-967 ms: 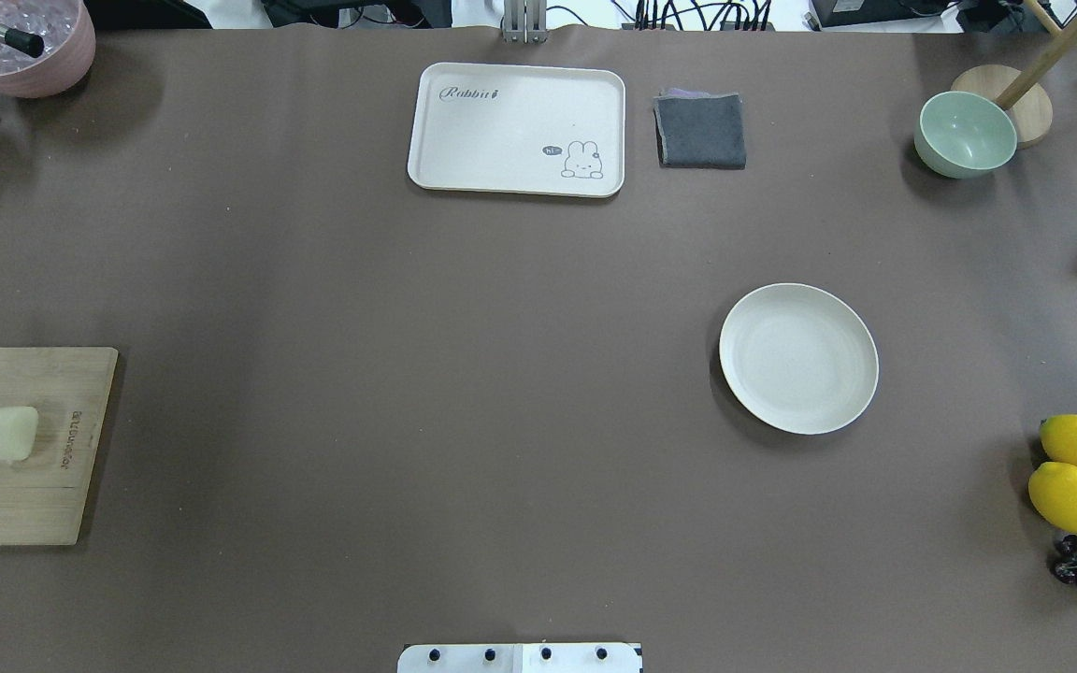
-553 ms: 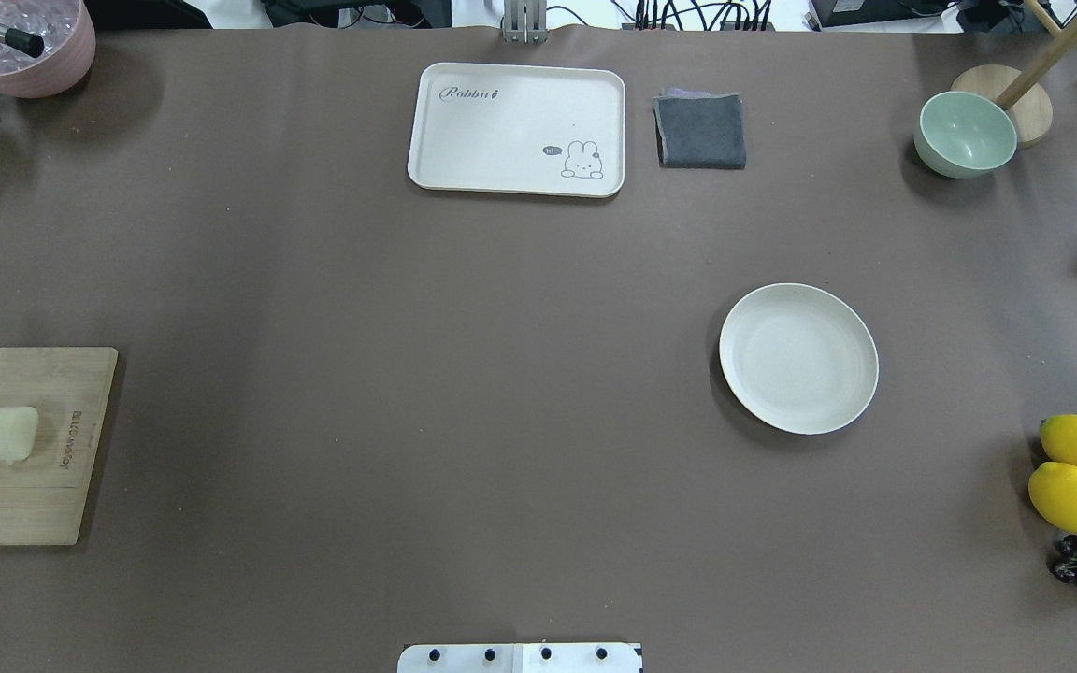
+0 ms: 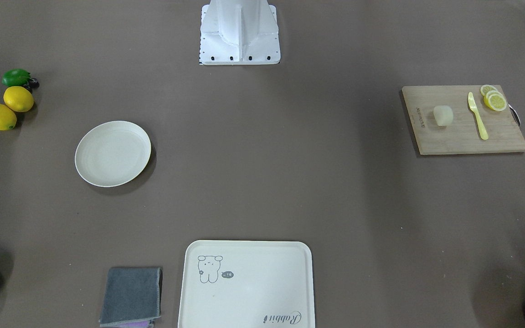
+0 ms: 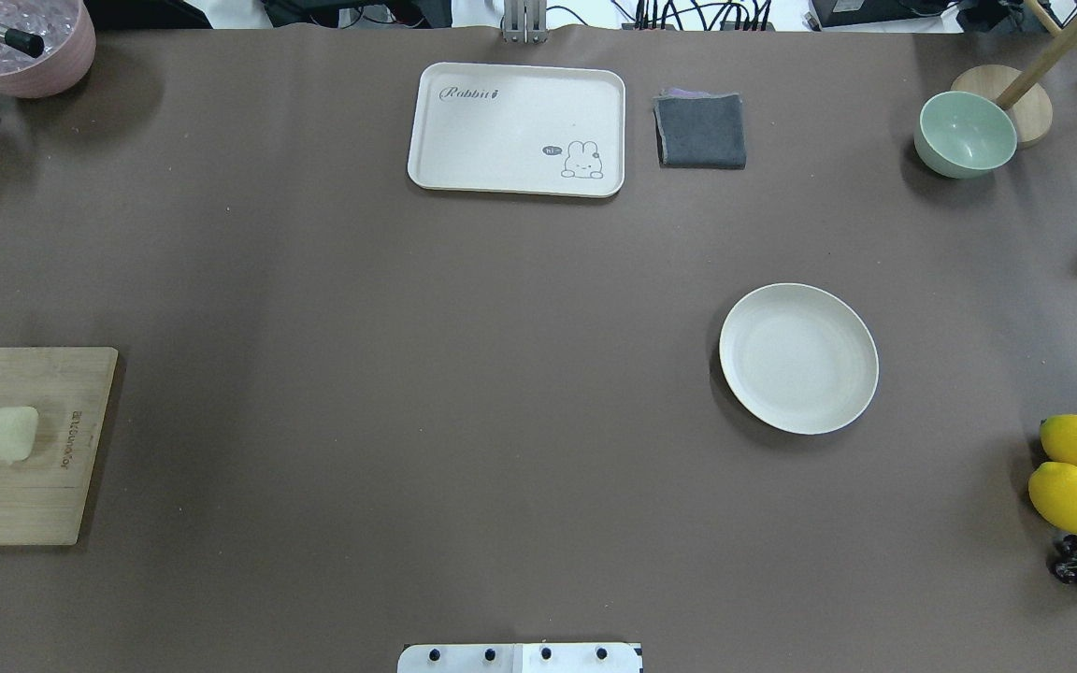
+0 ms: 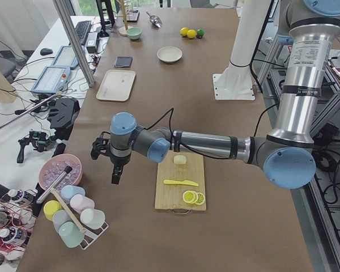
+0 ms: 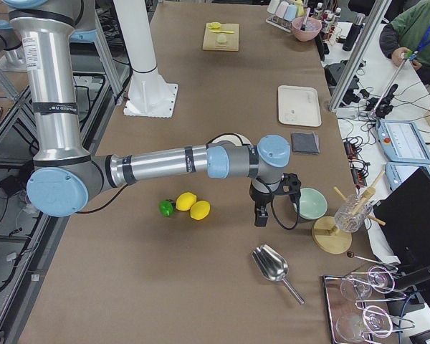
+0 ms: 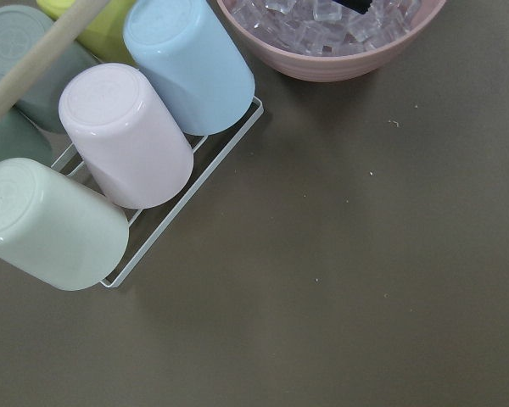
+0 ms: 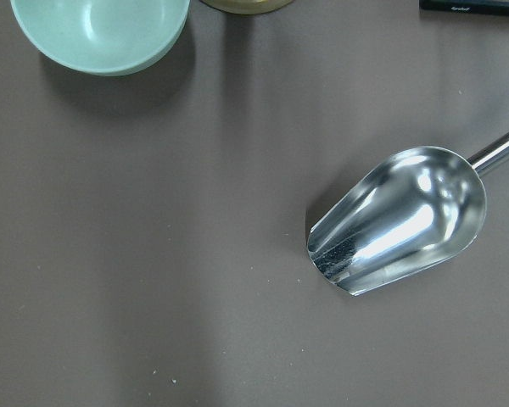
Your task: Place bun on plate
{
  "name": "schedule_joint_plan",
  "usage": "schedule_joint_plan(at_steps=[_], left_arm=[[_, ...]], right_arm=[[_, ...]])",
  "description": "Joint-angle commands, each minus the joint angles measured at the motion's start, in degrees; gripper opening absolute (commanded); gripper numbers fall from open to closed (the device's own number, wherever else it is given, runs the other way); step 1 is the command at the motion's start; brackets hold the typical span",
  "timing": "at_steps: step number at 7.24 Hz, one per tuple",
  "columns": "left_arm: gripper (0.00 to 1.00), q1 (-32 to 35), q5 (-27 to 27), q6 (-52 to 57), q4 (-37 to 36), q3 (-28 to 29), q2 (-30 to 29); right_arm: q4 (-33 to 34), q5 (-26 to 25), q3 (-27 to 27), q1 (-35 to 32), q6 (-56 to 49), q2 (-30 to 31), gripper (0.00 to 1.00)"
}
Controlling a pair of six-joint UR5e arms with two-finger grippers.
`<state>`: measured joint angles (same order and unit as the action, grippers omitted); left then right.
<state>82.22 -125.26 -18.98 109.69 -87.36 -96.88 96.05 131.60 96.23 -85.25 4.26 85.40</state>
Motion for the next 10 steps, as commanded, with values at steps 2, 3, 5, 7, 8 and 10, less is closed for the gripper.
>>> schedule_joint_plan(at_steps=[2, 3, 5, 7, 8, 10], left_arm=[[1.00, -0.22, 0.19, 0.08, 0.09, 0.43, 0.02], [1.00, -0.30, 0.20, 0.08, 0.09, 0.35, -0.07], [1.00, -0.30, 0.37, 0.08, 0.18, -0.01, 0.02], [1.00, -0.39, 0.37, 0.00, 0.26, -0.27, 0.02], [1.00, -0.48, 0.37, 0.00, 0.26, -0.27, -0.07], [1.00, -0.48, 0.37, 0.00, 0.26, -0.36, -0.07]], right_arm=[[-0.07, -0.03, 0.28, 0.00, -0.13, -0.06, 1.00], [-0.07, -0.03, 2.10, 0.00, -0.48, 1.42, 1.00], [0.02, 0.41, 6.50, 0.09, 0.05, 1.52, 1.00], [-1.64, 7.93, 6.95, 1.14, 0.40, 1.43, 1.00], [-8.44, 7.97, 7.39, 3.93, 9.62, 1.34, 1.00], [-29.33, 1.78, 6.61, 15.06, 34.03, 2.39, 1.00]])
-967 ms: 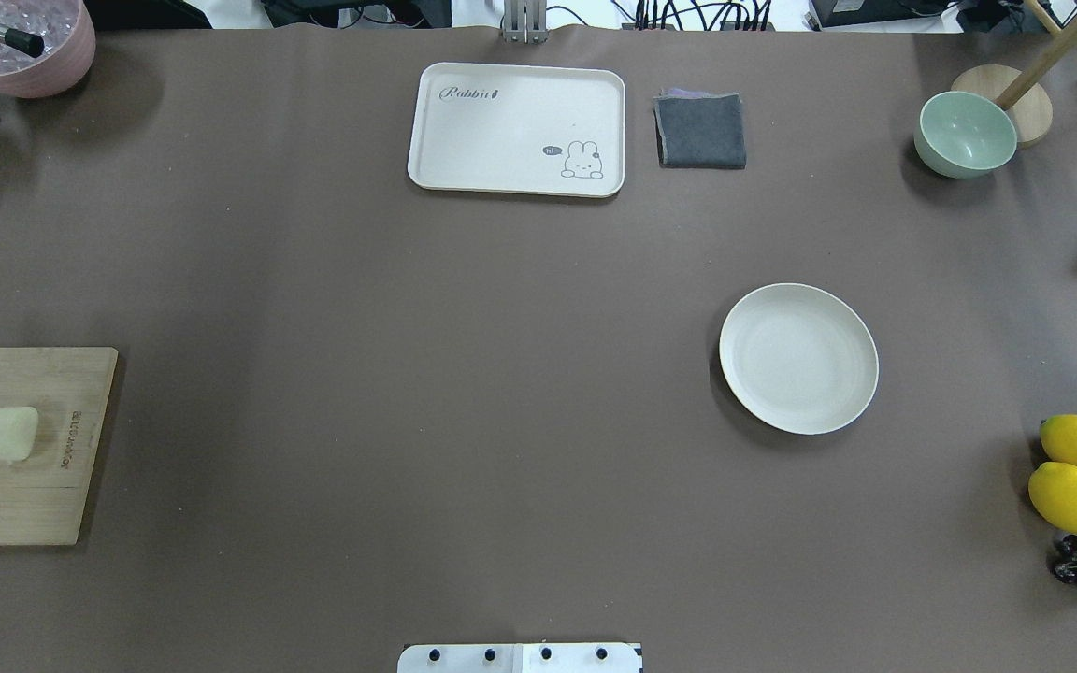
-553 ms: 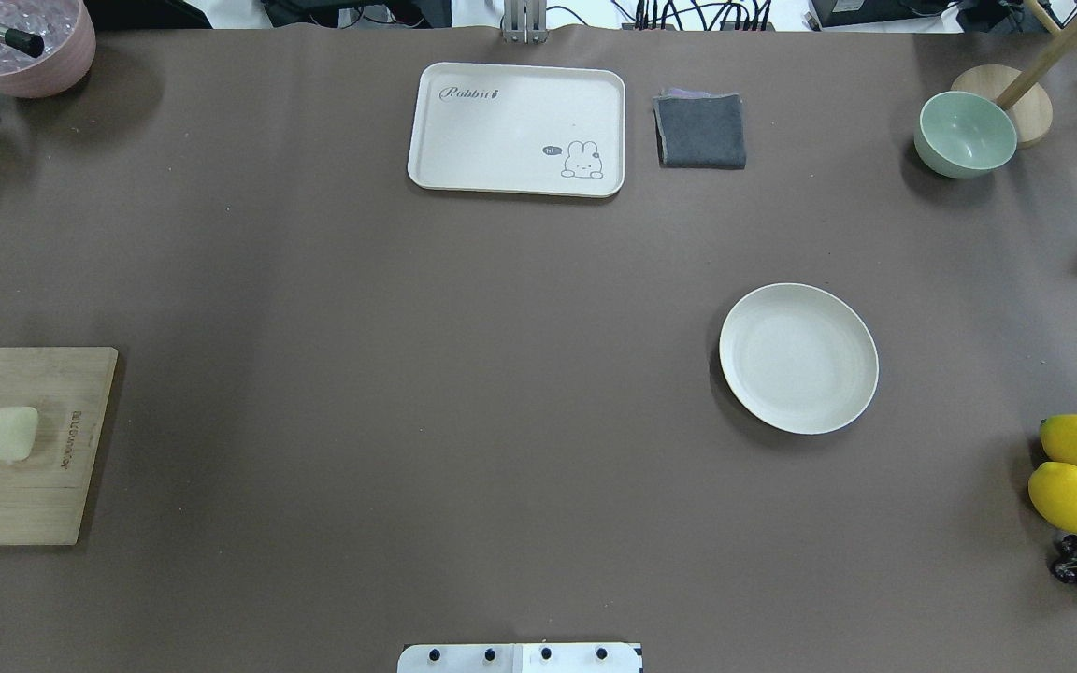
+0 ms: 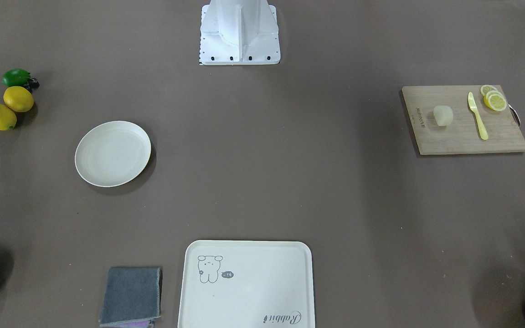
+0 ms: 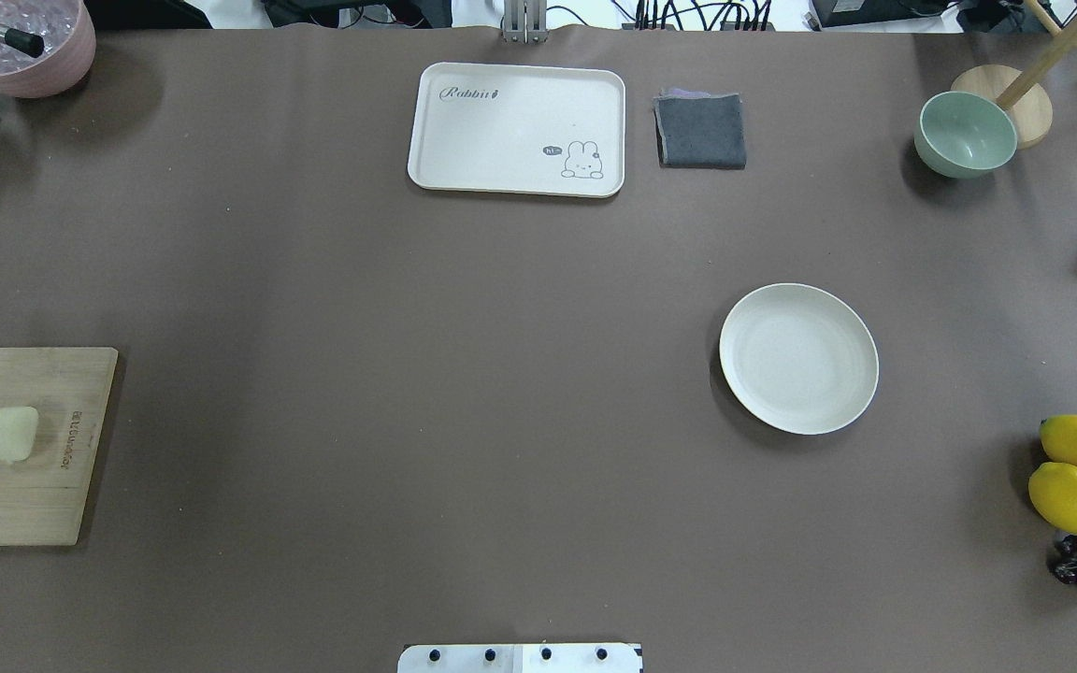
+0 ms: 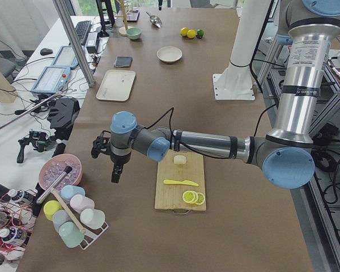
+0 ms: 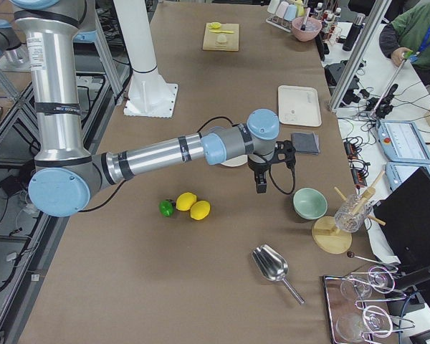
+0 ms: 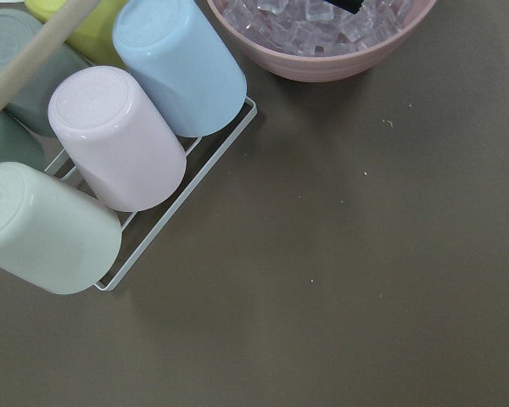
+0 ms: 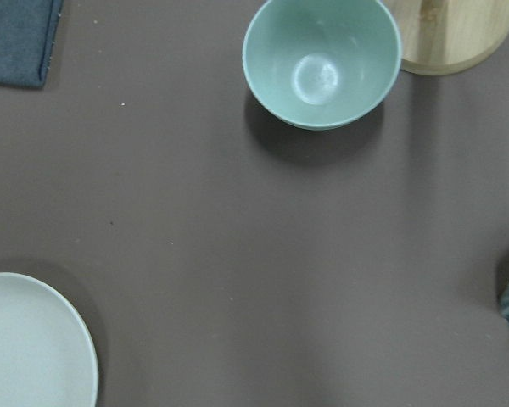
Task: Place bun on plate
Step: 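Reach the right gripper toward the rim of the white plate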
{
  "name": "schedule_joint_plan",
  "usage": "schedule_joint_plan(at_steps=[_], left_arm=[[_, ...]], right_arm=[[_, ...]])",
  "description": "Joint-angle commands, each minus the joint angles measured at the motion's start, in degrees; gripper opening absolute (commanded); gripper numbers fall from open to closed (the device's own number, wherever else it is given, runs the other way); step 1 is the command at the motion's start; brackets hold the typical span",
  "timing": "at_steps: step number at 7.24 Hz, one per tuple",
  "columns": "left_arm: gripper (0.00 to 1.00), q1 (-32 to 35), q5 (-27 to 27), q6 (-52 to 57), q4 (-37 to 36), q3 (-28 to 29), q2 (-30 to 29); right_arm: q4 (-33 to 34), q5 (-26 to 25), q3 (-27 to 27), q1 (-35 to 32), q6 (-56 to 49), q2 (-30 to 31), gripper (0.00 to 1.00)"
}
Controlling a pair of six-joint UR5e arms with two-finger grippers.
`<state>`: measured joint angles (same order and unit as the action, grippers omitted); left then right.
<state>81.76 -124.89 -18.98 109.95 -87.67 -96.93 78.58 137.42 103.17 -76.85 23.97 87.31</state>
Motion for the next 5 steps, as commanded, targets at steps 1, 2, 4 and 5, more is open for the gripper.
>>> schedule_joint_plan(at_steps=[1, 2, 4, 5], left_arm=[[1.00, -0.02, 0.00, 0.00, 0.00, 0.04, -0.01], [1.00, -0.02, 0.00, 0.00, 0.00, 0.04, -0.01], [1.00, -0.02, 0.09, 0.00, 0.00, 0.13, -0.01], [1.00, -0.02, 0.09, 0.08, 0.00, 0.13, -0.18]], right_arm=[[-17.09, -6.70, -0.68, 11.33, 20.61, 1.01, 1.00], [-18.71, -8.47, -0.69, 15.20, 23.11, 1.45, 1.00], [-20.73, -12.77, -1.04, 23.64, 27.86, 1.37, 1.00], [-23.62, -14.27, -1.82, 26.98, 32.75, 1.54, 1.00]])
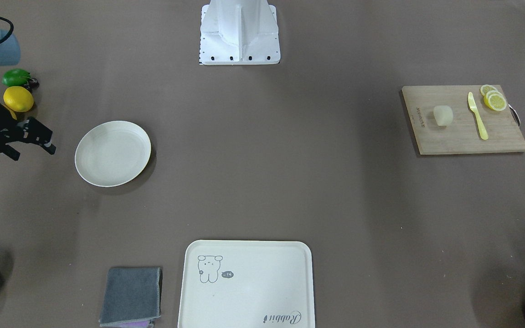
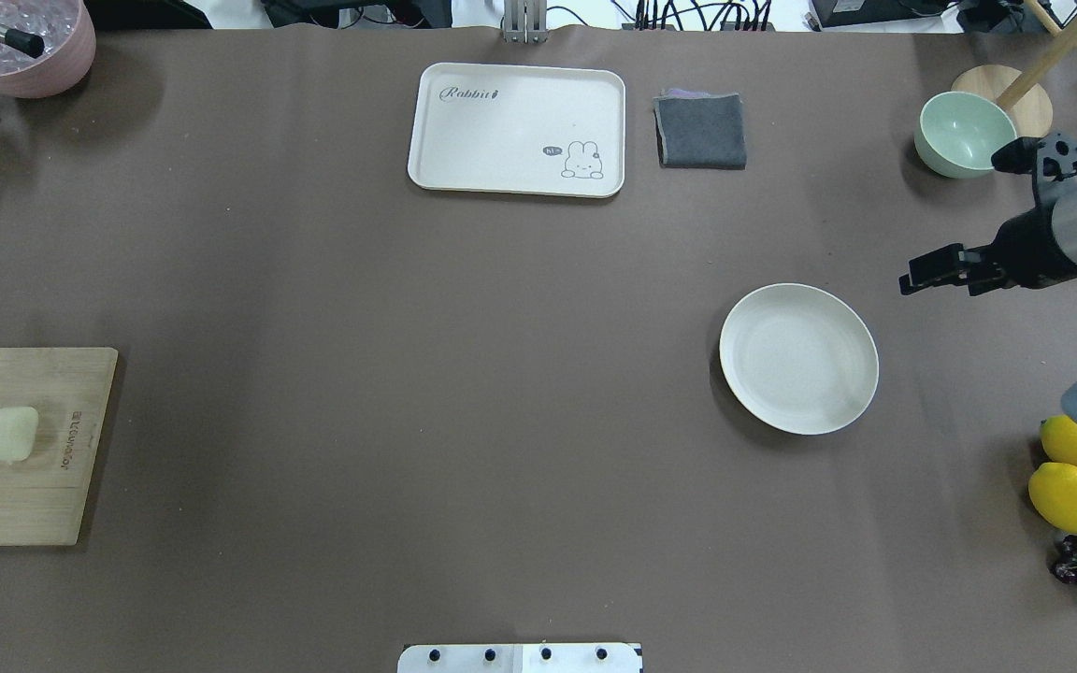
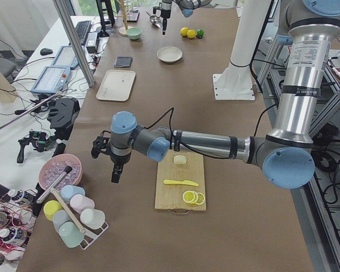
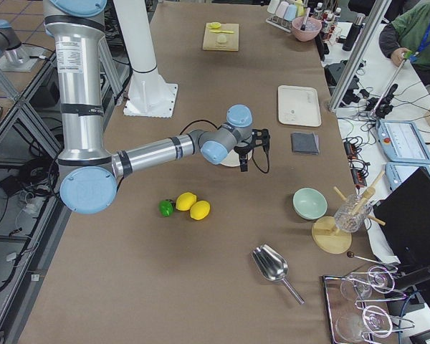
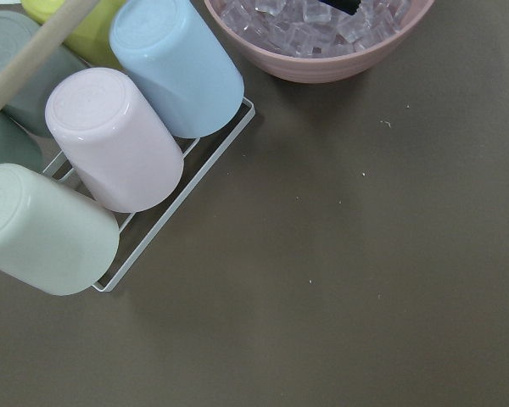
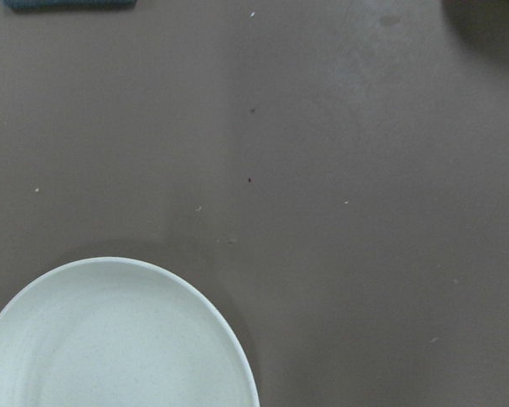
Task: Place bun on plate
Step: 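Reach the right gripper toward the rim of the white plate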
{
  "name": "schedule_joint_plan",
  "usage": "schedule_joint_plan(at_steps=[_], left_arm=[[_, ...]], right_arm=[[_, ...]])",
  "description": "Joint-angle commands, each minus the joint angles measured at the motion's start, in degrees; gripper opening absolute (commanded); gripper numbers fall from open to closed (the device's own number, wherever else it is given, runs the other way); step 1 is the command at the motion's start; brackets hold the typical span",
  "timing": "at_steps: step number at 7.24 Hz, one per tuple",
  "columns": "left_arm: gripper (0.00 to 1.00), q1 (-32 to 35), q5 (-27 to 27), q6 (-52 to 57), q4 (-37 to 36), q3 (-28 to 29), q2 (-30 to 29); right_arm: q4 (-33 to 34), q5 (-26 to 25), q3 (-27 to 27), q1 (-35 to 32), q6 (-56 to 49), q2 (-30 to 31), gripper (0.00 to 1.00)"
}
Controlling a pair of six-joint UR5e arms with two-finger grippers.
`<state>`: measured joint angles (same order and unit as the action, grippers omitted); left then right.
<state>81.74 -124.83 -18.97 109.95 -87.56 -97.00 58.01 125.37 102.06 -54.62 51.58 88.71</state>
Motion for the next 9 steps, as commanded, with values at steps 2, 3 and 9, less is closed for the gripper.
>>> schedule_joint_plan(at_steps=[2, 3, 9], left_arm=[[1.00, 0.09, 0.03, 0.07, -0.09, 0.02, -0.38], [1.00, 0.09, 0.03, 0.07, -0.09, 0.02, -0.38], [1.00, 0.26, 0.12, 0.07, -0.09, -0.95, -0.47]], right_arm=[[-7.20, -9.33, -3.26, 12.05, 10.10, 0.24, 1.00], [-7.73, -9.18, -3.53, 12.34, 10.20, 0.50, 1.00], [-16.00, -8.21, -4.15, 12.43, 10.29, 4.64, 0.00]])
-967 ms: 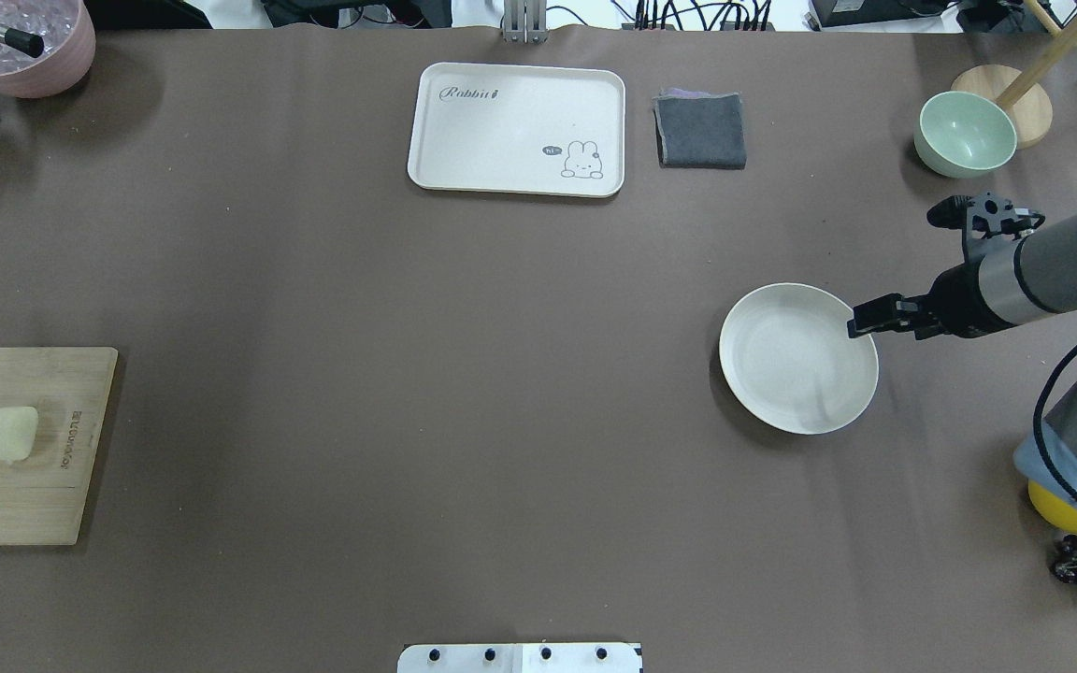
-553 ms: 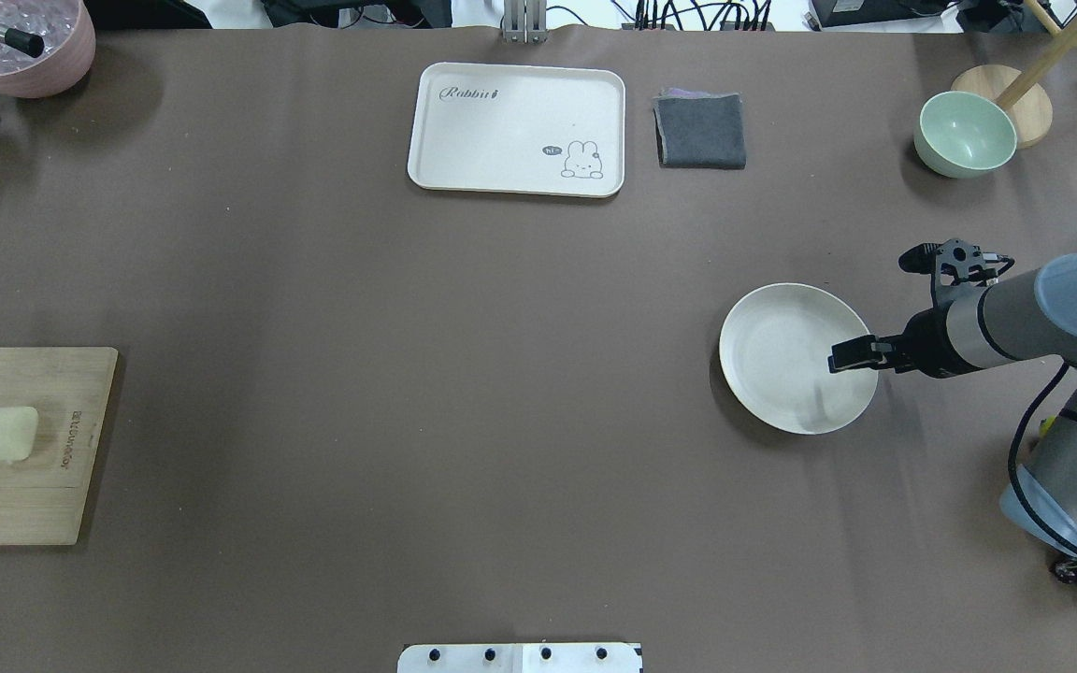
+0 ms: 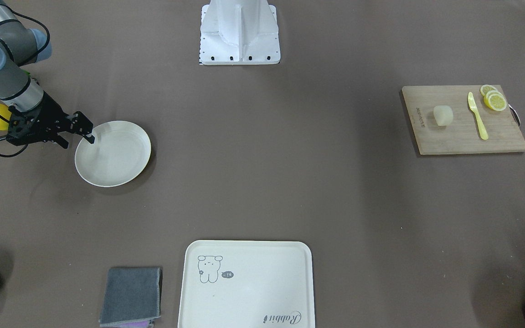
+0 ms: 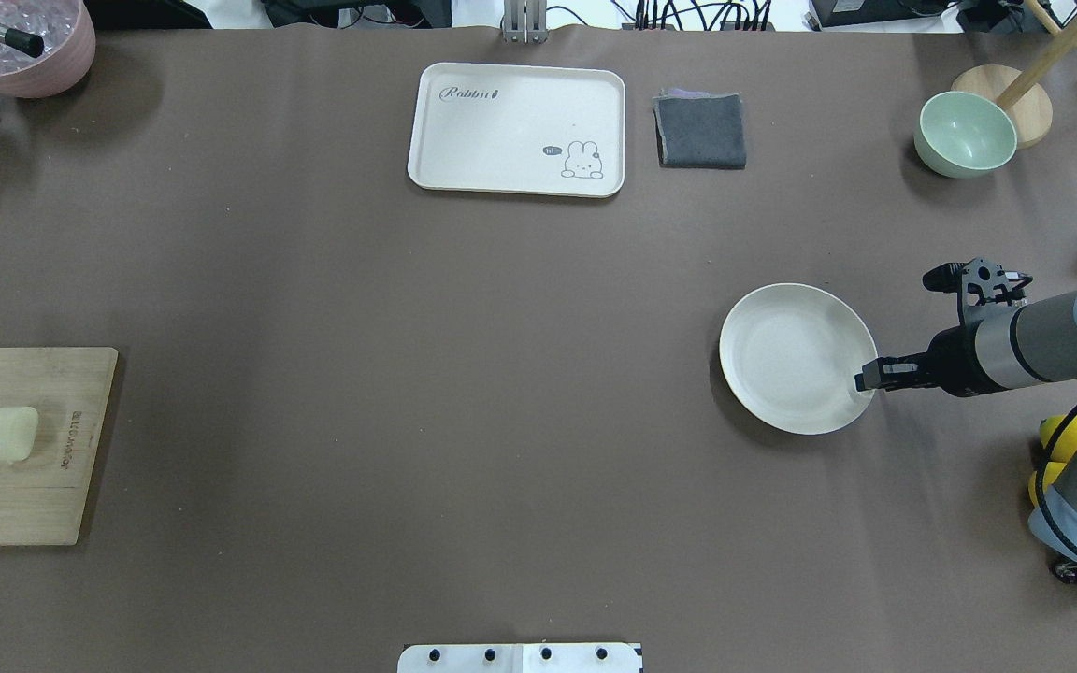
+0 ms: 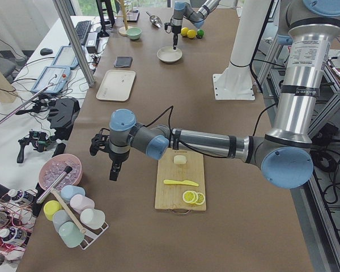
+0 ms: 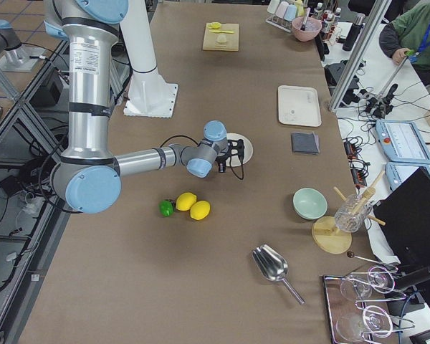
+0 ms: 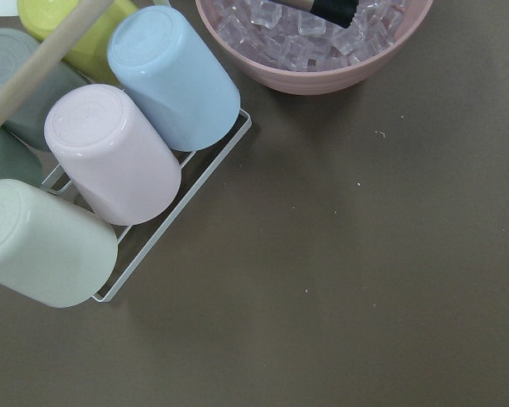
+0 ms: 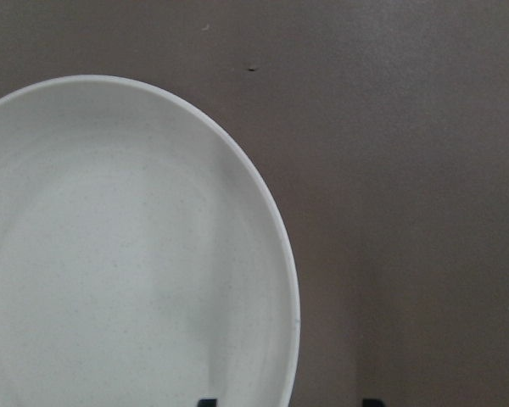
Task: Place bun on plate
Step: 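Reach the right gripper toward the rim of the white plate, then grip the plate rim with the right gripper and slide it toward the tray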
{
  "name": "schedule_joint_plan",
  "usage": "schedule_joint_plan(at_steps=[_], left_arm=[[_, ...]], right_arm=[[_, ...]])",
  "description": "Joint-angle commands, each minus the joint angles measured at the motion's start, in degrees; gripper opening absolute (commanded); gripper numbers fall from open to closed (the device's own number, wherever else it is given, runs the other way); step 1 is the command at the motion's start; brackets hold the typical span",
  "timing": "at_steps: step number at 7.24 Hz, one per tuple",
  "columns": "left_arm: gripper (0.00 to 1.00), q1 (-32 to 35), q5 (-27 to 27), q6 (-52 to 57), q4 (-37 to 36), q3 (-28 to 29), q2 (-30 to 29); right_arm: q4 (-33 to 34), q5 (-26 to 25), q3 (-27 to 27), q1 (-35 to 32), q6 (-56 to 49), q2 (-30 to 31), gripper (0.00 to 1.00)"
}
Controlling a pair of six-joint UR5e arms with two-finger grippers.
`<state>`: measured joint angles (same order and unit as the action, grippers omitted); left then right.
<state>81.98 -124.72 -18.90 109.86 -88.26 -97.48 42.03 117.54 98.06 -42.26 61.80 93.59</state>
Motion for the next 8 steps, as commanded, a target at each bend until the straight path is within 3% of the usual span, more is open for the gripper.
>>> schedule_joint_plan(at_steps=[1, 4, 6, 8], left_arm=[[1.00, 0.02, 0.00, 0.00, 0.00, -0.69, 0.10], [1.00, 0.02, 0.00, -0.09, -0.18, -1.39, 0.01], [1.00, -0.07, -0.08, -0.09, -0.26, -1.39, -0.25], [1.00, -0.68, -0.79, -0.09, 0.09, -2.53, -1.74]], right_arm=[[0.07, -0.91, -0.15, 0.07, 0.08, -0.25, 0.00], [-0.02, -0.22, 2.82, -0.71, 3.99, -0.78, 0.00], [1.47, 1.55, 3.72, -1.07, 14.44, -8.64, 0.00], [12.59, -0.72, 4.15, 0.94, 17.39, -17.62, 0.00]])
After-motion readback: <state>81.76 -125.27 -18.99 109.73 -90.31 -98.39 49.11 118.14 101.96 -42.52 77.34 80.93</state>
